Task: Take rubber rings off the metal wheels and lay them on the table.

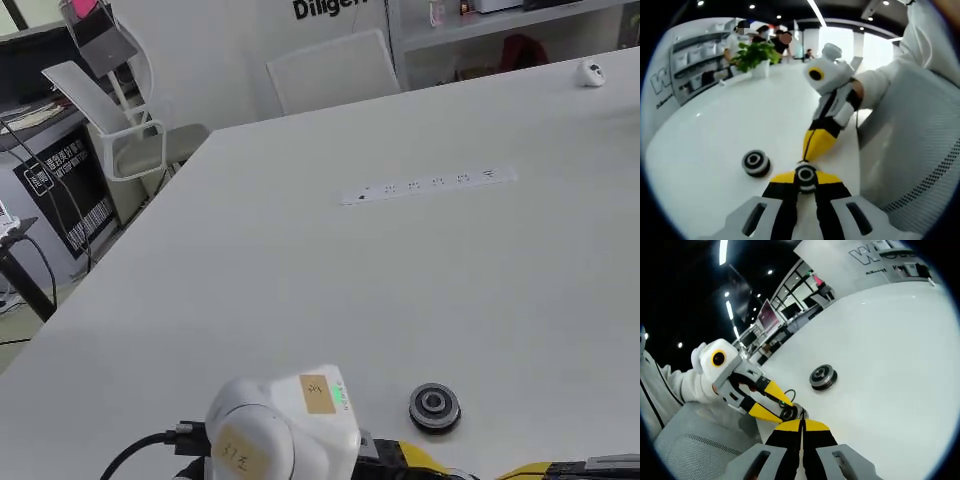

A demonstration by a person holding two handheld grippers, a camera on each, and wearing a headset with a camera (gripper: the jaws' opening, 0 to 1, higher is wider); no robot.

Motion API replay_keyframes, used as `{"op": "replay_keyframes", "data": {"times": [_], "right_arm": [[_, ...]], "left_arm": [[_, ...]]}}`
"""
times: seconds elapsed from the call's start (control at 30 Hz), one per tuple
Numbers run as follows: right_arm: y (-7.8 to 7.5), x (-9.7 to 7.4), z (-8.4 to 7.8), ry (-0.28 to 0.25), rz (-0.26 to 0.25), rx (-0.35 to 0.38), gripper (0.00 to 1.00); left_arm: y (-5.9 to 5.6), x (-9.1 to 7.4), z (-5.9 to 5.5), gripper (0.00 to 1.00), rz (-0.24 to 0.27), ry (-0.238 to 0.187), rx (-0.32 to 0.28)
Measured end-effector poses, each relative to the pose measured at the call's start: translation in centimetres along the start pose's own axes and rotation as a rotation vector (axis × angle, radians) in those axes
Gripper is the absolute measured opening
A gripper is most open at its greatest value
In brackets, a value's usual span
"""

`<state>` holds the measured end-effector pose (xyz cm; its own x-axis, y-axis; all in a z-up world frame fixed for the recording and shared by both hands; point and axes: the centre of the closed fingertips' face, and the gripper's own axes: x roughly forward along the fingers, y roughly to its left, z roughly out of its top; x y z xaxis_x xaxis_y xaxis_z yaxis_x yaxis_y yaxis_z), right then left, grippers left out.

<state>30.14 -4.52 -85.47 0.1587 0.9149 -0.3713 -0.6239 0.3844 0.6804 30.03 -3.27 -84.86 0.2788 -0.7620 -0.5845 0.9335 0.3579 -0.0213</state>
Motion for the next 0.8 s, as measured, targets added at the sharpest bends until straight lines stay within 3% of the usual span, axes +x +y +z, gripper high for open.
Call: {"op": "replay_keyframes", "data": {"times": [0.03,0.13,0.53,0.8], "right_arm": [[-0.2,0.1,0.4,-0.033,-0.009,0.026,0.00],[0.6,0.1,0.4,-0.049,0.027,0.108,0.00],[1.2,0.4,0.5,0.007,0.015,0.028,0.00],[1.4,0.7,0.6,0.018,0.028,0.025,0.00]], "left_arm": [[0.0,0.0,0.0,0.13,0.000,0.000,0.001],[0.0,0.0,0.0,0.13,-0.001,-0.001,0.001],[0.1,0.1,-0.1,0.13,0.000,0.000,0.005],[0.1,0.0,-0.1,0.13,0.000,-0.005,0.006]]}}
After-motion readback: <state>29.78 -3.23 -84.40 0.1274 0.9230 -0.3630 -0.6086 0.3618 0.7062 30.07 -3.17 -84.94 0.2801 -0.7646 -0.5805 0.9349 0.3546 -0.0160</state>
